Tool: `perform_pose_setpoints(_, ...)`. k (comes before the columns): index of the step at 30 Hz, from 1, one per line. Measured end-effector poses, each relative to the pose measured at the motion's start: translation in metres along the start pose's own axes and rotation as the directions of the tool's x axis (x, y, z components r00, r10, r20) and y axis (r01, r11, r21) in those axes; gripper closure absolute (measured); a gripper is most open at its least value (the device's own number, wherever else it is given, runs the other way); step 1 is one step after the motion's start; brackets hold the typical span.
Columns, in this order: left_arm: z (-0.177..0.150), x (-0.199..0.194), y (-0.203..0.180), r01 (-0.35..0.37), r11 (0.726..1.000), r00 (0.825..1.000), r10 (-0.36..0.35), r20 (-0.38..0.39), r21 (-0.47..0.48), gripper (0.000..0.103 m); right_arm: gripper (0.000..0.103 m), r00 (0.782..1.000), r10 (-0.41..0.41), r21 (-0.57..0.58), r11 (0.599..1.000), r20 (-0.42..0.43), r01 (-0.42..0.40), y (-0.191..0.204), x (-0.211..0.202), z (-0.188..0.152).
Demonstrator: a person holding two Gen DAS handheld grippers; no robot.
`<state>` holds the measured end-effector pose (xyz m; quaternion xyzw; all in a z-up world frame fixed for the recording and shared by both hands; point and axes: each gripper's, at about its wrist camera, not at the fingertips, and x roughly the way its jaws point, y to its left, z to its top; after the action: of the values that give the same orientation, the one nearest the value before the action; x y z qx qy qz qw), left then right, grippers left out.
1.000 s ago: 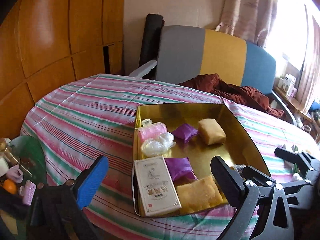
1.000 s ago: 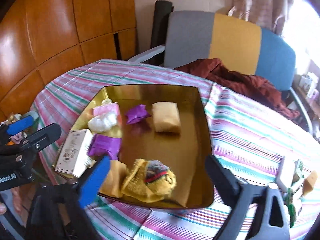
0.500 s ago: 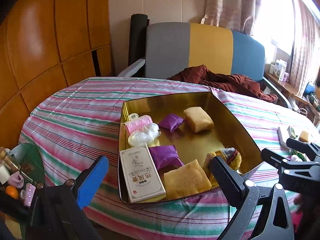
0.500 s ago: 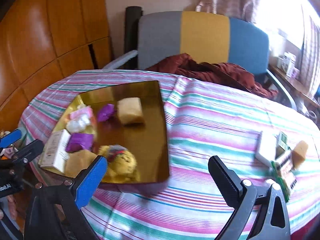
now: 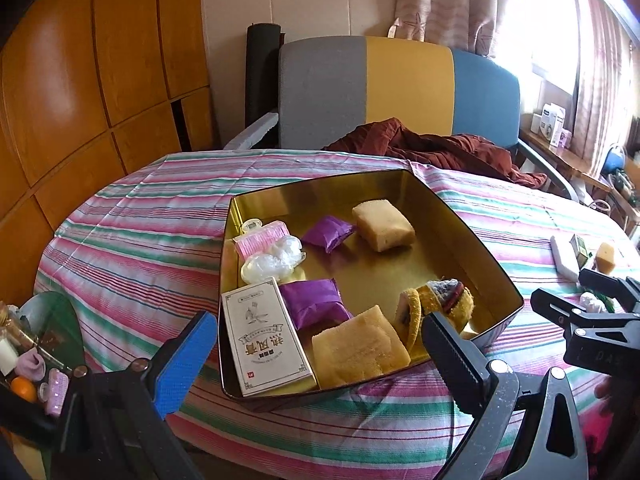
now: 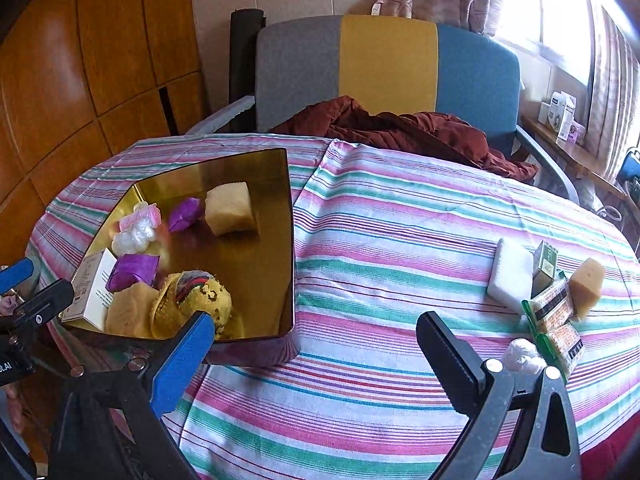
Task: Organize objects
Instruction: 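Withdraw both tools from the tray toward the remaining items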
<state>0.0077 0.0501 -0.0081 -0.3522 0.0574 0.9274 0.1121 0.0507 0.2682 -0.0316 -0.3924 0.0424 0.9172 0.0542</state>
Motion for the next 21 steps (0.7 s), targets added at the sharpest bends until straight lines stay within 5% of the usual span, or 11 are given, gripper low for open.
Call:
perform_pose_setpoints(7, 0.0, -0.003, -0.003, 0.008, 1.0, 1.0, -0.008, 0.009, 0.015, 0.0, 0.0, 0.996, -0.087, -0.021, 0.996, -0.004, 0.087, -0.022, -0.004, 0.0)
perform_pose_setpoints(21, 0.001, -0.002, -0.016, 0.031, 0.998, 1.0, -0.031, -0.002, 0.052, 0.0, 0.0, 0.969, -0.246, 0.277, 0.933, 0.017, 0.232, -0.171, -0.04, 0.015)
